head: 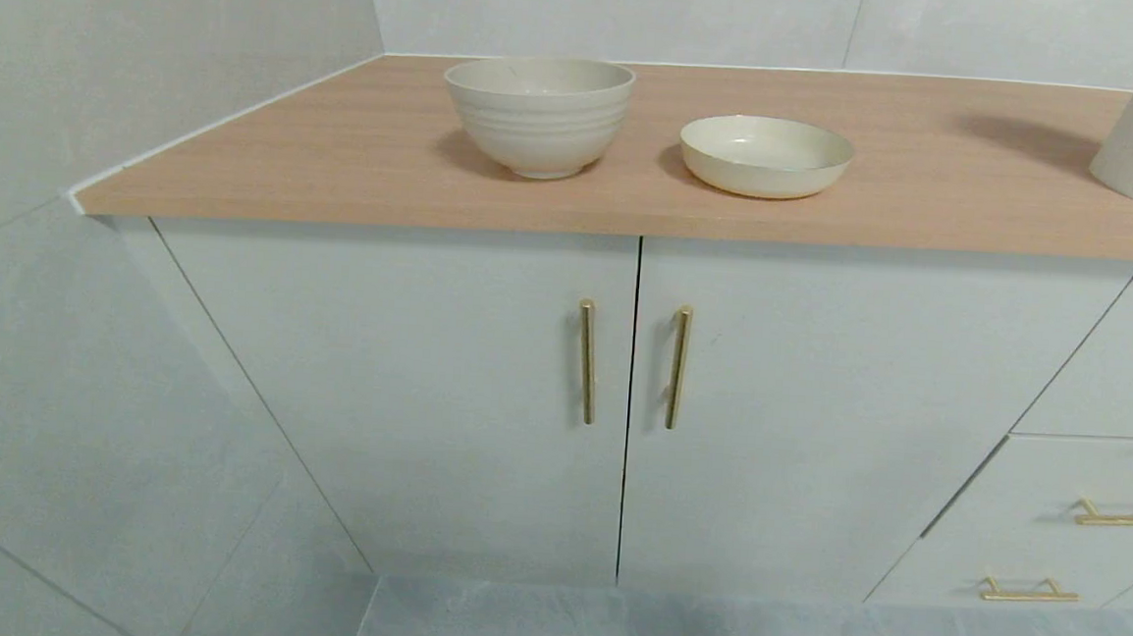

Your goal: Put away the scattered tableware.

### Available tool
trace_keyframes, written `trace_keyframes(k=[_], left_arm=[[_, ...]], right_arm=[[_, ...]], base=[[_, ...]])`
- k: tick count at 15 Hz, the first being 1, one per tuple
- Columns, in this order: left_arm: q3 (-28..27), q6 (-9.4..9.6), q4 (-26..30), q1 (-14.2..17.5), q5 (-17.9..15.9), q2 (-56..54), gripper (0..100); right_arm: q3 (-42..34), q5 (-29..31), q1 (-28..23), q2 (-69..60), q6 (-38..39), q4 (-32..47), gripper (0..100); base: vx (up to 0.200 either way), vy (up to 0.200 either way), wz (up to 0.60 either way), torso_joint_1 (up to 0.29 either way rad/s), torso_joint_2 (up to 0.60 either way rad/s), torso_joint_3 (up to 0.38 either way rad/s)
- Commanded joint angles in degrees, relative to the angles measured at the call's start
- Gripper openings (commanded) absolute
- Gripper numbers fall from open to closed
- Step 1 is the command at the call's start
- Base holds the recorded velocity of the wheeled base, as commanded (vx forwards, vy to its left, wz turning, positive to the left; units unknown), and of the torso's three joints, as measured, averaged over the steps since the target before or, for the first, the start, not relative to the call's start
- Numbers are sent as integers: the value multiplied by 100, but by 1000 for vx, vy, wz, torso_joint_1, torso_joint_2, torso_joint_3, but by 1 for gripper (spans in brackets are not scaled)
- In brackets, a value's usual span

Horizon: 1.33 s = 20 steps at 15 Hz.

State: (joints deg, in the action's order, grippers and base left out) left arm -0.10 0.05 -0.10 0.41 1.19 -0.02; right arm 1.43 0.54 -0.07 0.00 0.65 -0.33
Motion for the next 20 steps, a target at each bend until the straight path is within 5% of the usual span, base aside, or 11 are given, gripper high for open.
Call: trace_keyframes(k=[1, 6, 9, 12, 16, 20], left_arm=[[1, -5, -8, 2, 4, 2, 100], [1, 4, -8, 2, 4, 2, 100], [1, 4, 1, 2, 4, 2, 100], [1, 4, -8, 2, 4, 2, 100], [1, -5, 1, 2, 4, 2, 100], [1, 4, -8, 2, 4, 2, 100]], right_arm=[[982, -774, 16, 97, 551, 33, 100], [1519, -3543, 113, 2461, 225, 490, 100], [2336, -4475, 1255, 4430, 340, 472, 100], [3004, -4272, 2372, 6513, 480, -600, 100], [3602, -3517, 2908, 8851, 639, -3298, 100], [4674, -3253, 3075, 9729, 1034, -3623, 100]], base=[[0, 0, 0, 0, 0, 0], [0, 0, 0, 0, 0, 0], [0, 0, 0, 0, 0, 0], [0, 0, 0, 0, 0, 0], [0, 0, 0, 0, 0, 0], [0, 0, 0, 0, 0, 0]])
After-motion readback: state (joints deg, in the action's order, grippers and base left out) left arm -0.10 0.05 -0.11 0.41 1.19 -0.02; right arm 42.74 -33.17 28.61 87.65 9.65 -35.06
